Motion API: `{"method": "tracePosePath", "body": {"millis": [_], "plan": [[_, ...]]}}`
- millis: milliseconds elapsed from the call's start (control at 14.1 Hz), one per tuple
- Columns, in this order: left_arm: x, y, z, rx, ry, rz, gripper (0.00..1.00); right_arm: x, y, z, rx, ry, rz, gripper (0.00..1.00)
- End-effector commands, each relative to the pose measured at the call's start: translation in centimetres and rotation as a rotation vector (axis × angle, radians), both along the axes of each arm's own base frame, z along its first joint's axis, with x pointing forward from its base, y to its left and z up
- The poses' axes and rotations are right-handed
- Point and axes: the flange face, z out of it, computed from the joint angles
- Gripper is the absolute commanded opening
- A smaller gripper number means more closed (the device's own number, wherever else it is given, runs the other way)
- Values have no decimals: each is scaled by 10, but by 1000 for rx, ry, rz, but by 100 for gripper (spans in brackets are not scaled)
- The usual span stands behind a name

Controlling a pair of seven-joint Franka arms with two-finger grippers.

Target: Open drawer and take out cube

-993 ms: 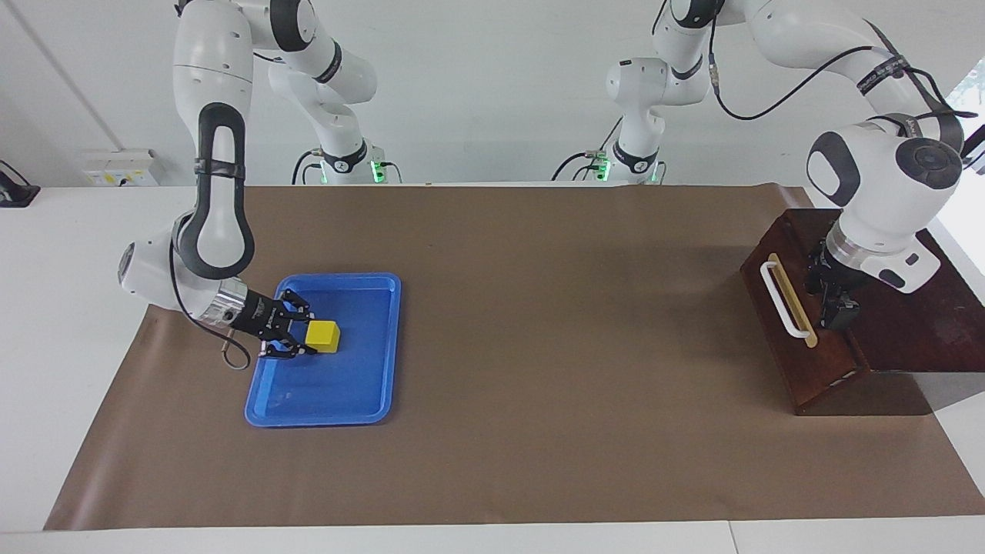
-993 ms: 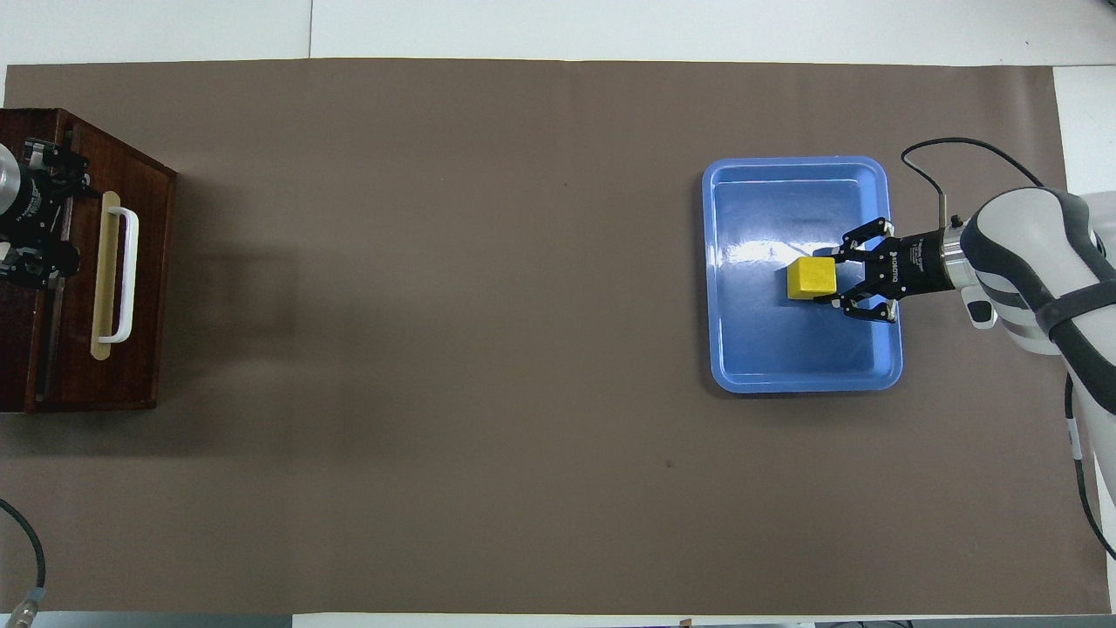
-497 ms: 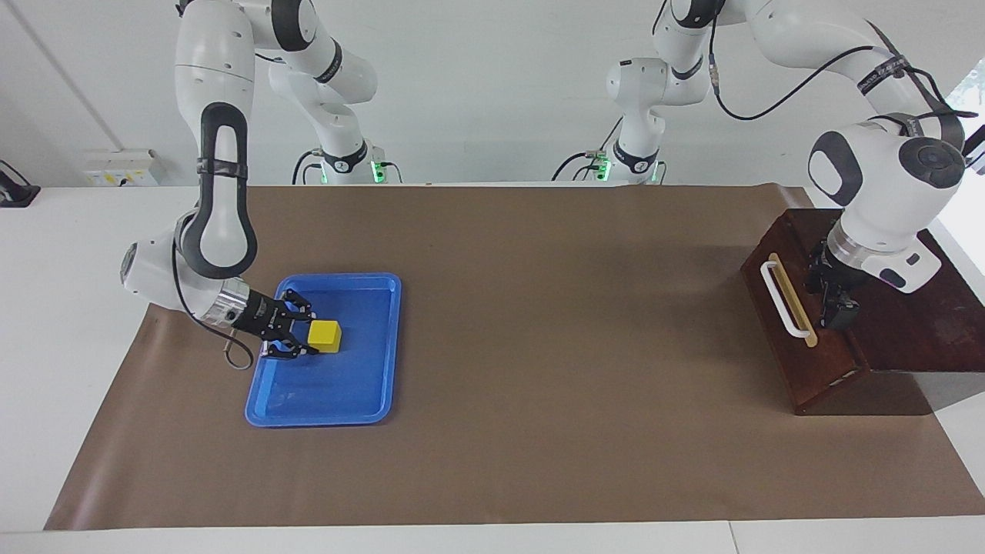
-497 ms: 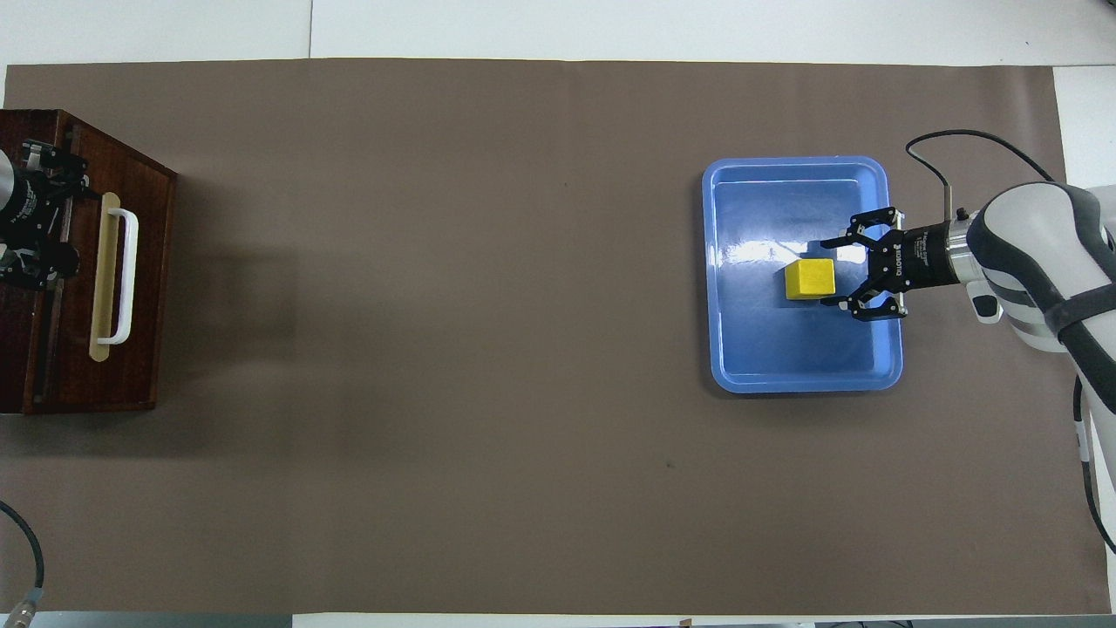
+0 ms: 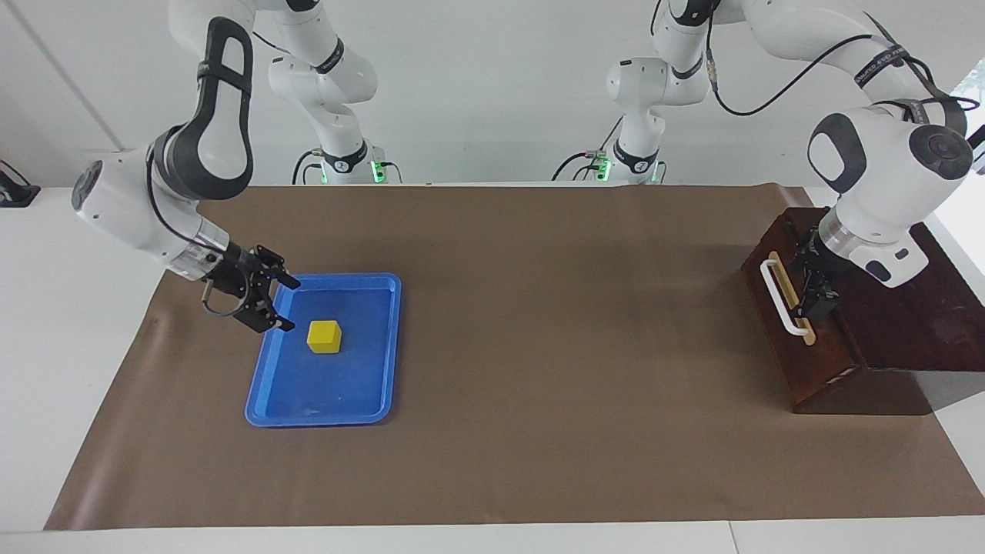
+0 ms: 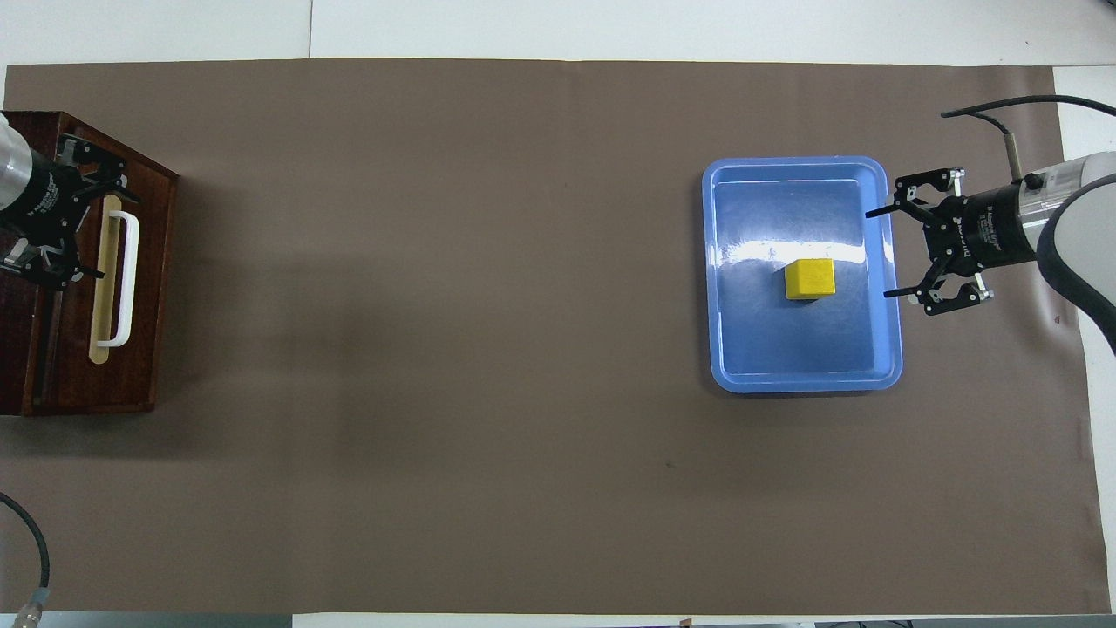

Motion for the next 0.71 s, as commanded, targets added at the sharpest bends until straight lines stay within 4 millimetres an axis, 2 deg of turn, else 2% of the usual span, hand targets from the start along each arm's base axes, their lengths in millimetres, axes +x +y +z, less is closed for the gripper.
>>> {"method": "tracePosePath", "body": {"millis": [0, 71, 213, 284, 355, 426, 497, 639], "plan": [[-10, -39, 17, -32, 22, -56, 100, -10, 8, 68, -152, -56, 253, 100], [-12, -45, 18, -31, 11, -32, 100, -20, 11, 94, -204, -89, 359, 100], [-12, -25, 8, -28, -21, 25, 100, -45, 14, 136, -263, -165, 577, 100], [-15, -5, -10, -20, -28, 76, 100, -57, 11, 151, -290, -190, 691, 100], [-19, 1, -24, -17, -33, 104, 100, -66, 9, 163, -312, -211, 790, 100], [-19, 10, -31, -12, -46, 120, 100, -74, 6, 169, -334, -221, 896, 100], [-17, 27, -33, -6, -61, 147, 100, -76, 4, 170, -350, -229, 995, 100], [-16, 38, -44, 3, -89, 155, 100, -78, 3, 168, -348, -259, 1152, 100]]}}
